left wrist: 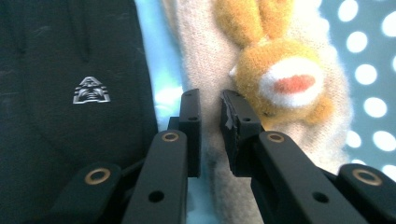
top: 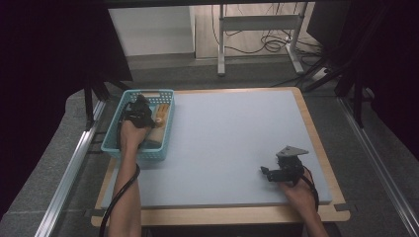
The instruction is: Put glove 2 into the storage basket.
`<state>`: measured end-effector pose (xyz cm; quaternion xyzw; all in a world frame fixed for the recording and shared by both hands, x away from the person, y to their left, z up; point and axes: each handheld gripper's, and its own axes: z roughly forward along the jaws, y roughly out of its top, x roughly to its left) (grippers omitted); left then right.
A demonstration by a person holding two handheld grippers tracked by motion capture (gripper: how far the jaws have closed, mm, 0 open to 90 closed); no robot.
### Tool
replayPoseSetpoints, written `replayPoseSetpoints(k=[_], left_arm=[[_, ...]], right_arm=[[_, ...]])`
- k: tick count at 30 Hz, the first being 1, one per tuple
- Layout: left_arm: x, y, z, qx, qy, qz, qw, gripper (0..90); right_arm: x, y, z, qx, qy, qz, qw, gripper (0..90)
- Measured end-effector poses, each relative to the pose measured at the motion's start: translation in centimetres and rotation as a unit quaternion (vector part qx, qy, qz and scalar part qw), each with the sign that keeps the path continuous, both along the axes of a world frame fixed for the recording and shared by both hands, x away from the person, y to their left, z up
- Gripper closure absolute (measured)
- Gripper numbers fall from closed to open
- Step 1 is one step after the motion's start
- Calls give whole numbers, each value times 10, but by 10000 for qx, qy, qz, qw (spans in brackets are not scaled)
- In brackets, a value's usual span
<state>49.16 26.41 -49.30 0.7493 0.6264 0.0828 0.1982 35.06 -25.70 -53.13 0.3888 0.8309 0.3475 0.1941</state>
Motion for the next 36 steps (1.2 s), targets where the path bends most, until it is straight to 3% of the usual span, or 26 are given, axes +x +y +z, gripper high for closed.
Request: replayPoseSetpoints(k=[4, 8, 21, 36], left_arm=[[-3, 7, 1, -120, -78, 41, 9999, 757], [-7, 16, 4, -165, -256, 105, 9995, 641], [-21, 27, 18, 22, -688, 70, 9976, 438], [-42, 36, 27, -74, -1101, 2, 9939, 250]], right_arm=[[0, 0, 0, 0, -1, -1, 10000, 152], [0, 0, 0, 0, 0, -2, 10000, 152], [0, 0, 0, -2, 0, -2, 10000, 152], [0, 0, 0, 5, 2, -8, 10000, 152]])
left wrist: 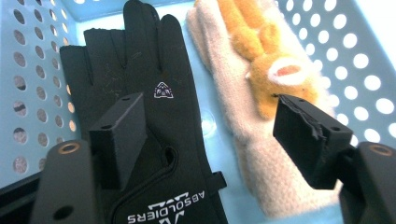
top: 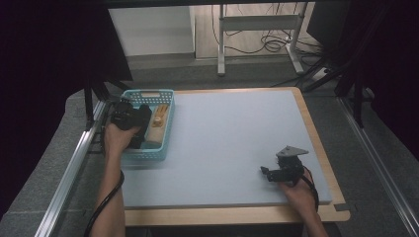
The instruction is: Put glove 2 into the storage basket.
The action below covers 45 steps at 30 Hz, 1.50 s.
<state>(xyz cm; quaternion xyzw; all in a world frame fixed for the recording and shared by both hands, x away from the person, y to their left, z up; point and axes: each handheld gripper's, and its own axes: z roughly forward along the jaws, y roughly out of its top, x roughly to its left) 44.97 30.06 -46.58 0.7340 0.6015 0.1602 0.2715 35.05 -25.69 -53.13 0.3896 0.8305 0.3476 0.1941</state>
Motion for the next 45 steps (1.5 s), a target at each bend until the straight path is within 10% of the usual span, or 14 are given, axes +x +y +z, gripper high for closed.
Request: replayPoseSetpoints(k=[45], left_arm=[[-61, -6, 32, -297, -790, -635, 9944, 3]], right_arm=[[0, 0, 0, -8, -4, 2, 10000, 152]])
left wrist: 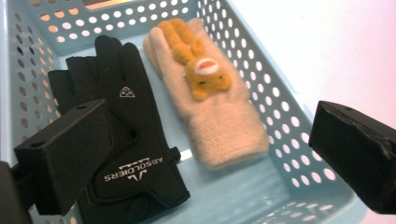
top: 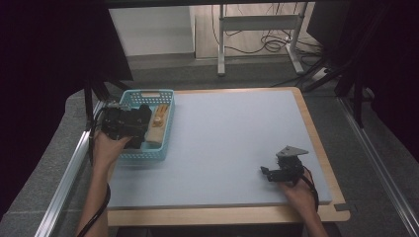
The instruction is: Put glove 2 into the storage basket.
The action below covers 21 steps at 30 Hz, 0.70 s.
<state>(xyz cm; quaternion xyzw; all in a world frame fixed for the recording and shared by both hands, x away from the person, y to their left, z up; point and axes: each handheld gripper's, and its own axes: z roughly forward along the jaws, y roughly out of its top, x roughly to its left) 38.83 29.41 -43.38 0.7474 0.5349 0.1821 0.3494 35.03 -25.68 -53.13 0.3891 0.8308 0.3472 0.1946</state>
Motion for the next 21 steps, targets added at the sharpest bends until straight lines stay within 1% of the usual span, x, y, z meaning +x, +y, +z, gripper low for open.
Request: replayPoseSetpoints(k=[7, 13, 21], left_arm=[[-8, -6, 4, -14, -113, -136, 9998, 3], [-14, -14, 7, 63, -226, -280, 9993, 3], [-19, -22, 7, 10, -322, -427, 9986, 2]], right_arm=[[0, 0, 0, 0, 1, -1, 10000, 152], [0, 0, 0, -1, -3, 0, 10000, 152], [0, 0, 0, -3, -3, -1, 10000, 152]])
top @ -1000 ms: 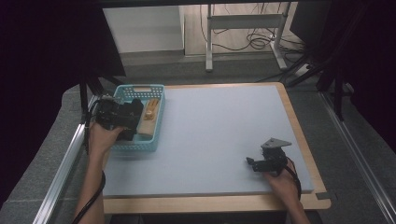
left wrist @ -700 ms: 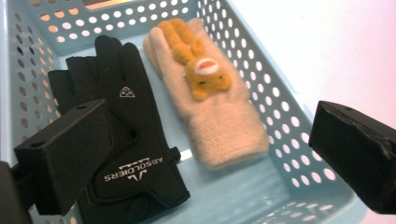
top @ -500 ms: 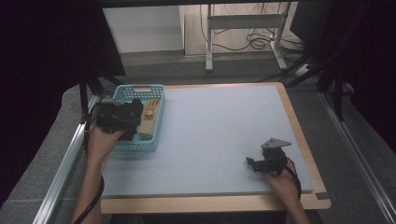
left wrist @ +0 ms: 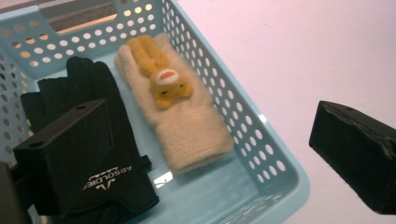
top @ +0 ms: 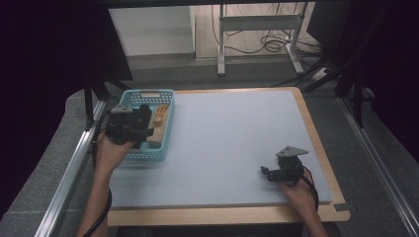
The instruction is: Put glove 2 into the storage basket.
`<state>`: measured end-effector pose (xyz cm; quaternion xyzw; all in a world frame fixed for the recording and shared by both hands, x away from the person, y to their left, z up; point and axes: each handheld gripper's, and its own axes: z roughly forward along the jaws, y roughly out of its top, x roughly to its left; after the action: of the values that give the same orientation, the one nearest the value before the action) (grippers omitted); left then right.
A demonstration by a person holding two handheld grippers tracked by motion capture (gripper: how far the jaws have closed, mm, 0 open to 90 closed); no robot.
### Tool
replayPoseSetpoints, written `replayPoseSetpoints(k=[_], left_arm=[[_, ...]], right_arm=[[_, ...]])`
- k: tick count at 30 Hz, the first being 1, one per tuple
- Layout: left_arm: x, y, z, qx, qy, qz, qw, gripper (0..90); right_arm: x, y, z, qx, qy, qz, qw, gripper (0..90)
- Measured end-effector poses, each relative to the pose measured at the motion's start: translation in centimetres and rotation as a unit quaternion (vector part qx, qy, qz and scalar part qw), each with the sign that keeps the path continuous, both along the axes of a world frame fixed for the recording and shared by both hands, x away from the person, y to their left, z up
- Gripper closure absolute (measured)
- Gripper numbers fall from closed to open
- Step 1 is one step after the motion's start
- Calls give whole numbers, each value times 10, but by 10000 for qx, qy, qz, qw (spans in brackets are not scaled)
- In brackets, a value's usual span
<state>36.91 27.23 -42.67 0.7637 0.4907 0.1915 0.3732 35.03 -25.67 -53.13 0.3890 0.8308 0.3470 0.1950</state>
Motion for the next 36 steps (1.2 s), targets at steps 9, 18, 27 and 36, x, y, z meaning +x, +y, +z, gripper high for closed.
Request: replayPoseSetpoints(k=[9, 18, 27, 36], left_arm=[[-2, -17, -2, 53, -2, -229, 9997, 2], [-4, -38, -4, 84, -75, -446, 9989, 2], [-5, -58, -13, 55, -26, -653, 9978, 0], [-4, -80, -16, -1, -33, -886, 9961, 0]], right_arm=[[0, 0, 0, 0, 1, -1, 10000, 152], [0, 0, 0, 2, -1, -2, 10000, 152], [0, 0, 0, 1, -2, 2, 10000, 152], [0, 0, 0, 2, 2, 2, 10000, 152]])
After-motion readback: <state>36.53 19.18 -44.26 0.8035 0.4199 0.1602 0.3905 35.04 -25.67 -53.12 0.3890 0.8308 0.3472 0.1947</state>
